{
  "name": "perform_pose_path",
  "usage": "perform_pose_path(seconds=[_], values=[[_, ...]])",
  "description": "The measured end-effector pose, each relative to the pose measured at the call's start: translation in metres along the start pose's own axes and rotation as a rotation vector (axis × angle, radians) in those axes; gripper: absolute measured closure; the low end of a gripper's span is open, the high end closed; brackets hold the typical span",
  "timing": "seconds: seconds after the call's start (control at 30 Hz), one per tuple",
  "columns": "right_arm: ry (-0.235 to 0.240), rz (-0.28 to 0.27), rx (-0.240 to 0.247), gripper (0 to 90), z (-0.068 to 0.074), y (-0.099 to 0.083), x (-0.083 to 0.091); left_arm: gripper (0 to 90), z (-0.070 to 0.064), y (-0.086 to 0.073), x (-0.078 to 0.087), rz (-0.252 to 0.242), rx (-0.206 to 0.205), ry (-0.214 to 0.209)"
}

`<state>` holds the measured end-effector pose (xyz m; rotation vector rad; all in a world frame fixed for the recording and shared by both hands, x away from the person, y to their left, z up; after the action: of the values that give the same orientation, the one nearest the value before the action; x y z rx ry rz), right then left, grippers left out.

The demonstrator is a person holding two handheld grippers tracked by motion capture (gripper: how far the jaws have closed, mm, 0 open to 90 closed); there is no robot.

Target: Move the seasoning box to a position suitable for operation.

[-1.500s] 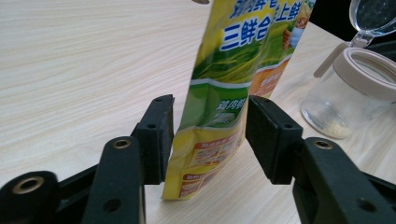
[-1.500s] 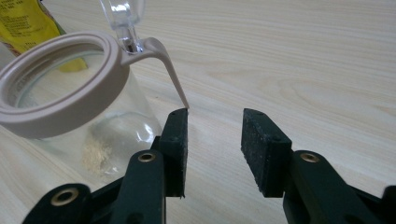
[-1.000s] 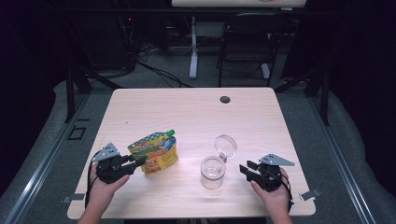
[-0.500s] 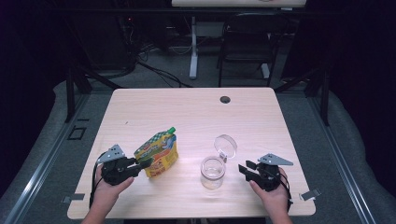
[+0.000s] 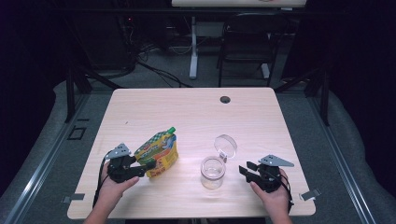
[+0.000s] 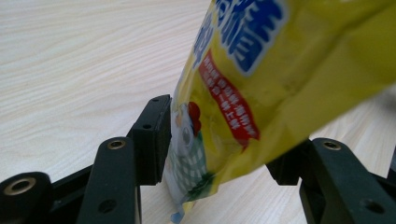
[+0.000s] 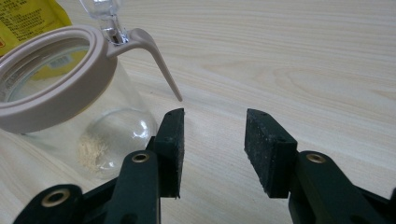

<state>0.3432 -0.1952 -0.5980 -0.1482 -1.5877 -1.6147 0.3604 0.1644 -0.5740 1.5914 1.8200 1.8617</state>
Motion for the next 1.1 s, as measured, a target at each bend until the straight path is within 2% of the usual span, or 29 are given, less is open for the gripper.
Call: perform_pose_path(seconds=[0.07,0.27,0.53,0.63,0.73,1.0,1.1], values=[[-0.001,-0.001,-0.003,57.7,-0.001,-0.001,0.002,46.9,0.001,0.000,-0.004,-0.003,0.008,-0.010],[-0.013,0.002,-0.009,57.6,-0.003,-0.004,0.005,41.2,0.004,0.000,-0.012,-0.005,0.009,0.000],[-0.027,-0.004,-0.023,57.2,-0.007,-0.009,0.011,40.1,0.004,-0.003,-0.028,0.026,-0.025,0.004],[-0.032,-0.001,-0.025,57.1,-0.008,-0.010,0.013,39.9,0.004,-0.005,-0.035,0.023,-0.006,-0.010],[-0.037,0.001,-0.027,57.0,-0.009,-0.011,0.014,39.4,0.005,-0.005,-0.036,0.025,-0.008,-0.013],[-0.044,-0.001,-0.031,56.6,-0.010,-0.013,0.016,38.9,0.005,-0.006,-0.042,-0.009,0.011,-0.041],[-0.044,0.003,-0.028,56.5,-0.011,-0.013,0.016,38.2,0.006,-0.009,-0.043,0.014,0.006,-0.034]])
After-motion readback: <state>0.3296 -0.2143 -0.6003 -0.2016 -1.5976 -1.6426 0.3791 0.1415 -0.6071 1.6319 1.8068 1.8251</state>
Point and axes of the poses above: each handheld gripper's, and its own axes: x roughly backward along the jaws, y roughly out of its top, z roughly to its left, the point moved 9 cm from there along -x, roughly forward along the jaws, and after that the axes turned 4 degrees about z, right-handed, at the moved point
